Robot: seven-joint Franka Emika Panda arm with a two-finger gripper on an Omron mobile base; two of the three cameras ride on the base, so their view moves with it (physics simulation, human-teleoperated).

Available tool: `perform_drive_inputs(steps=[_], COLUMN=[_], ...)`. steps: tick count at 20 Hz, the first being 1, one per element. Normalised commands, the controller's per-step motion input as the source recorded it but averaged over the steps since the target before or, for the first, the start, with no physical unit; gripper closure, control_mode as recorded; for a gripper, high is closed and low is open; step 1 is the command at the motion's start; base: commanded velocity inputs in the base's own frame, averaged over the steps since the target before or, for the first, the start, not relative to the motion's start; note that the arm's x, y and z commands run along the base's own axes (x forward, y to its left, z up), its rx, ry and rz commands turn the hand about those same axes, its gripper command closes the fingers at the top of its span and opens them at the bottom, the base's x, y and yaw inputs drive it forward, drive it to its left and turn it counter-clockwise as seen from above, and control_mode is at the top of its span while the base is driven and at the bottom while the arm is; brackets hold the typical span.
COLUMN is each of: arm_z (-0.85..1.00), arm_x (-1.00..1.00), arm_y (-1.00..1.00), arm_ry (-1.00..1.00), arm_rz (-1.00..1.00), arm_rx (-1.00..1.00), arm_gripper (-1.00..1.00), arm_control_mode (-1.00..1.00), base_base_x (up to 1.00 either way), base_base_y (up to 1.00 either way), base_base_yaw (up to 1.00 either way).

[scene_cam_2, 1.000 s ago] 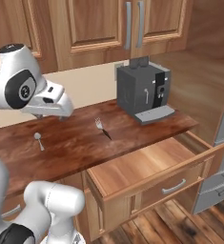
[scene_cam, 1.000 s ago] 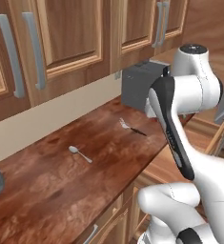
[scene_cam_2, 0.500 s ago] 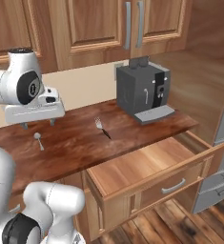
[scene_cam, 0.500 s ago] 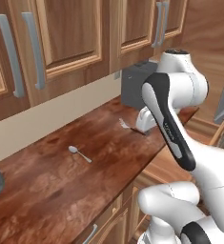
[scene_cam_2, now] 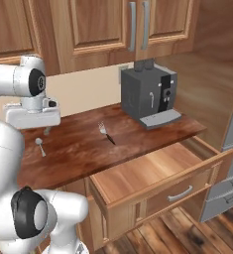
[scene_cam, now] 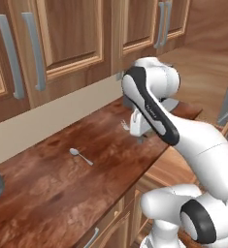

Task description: Organize the utensils by type. Pick up the wooden spoons from the counter and place them in the open cabinet. Then pick up the metallic utensils from the counter and place them in the open drawer.

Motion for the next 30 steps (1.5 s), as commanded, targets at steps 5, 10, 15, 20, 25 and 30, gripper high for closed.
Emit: perform_drive_inputs(steps=[5, 10, 15, 20, 25, 30], arm_z=[-0.35, -0.35, -0.34, -0.23, -0.30, -0.34], arm_x=[0.05, 0.01, -0.12, -0.26, 0.07, 0.60], arm_y=[0.29, 0.26, 0.28, -0.01, 0.03, 0.27], arm_ry=[0.35, 0.21, -0.03, -0.22, -0.15, -0.16], arm_rz=[0.32, 0.31, 0.21, -0.07, -0.40, -0.46], arm_rx=[0.00, 0.00, 0.00, 0.00, 0.00, 0.01], arm_gripper=[-1.00, -1.00, -1.00, -1.00, -1.00, -1.00], arm_control_mode=[-1.00, -1.00, -1.00, -1.00, -1.00, -1.00], base_base_x=[0.00, 0.00, 0.00, 0.00, 0.00, 0.00], base_base_y=[0.00, 0.00, 0.00, 0.00, 0.00, 0.00], base_base_yaw=[0.00, 0.00, 0.00, 0.00, 0.00, 0.00])
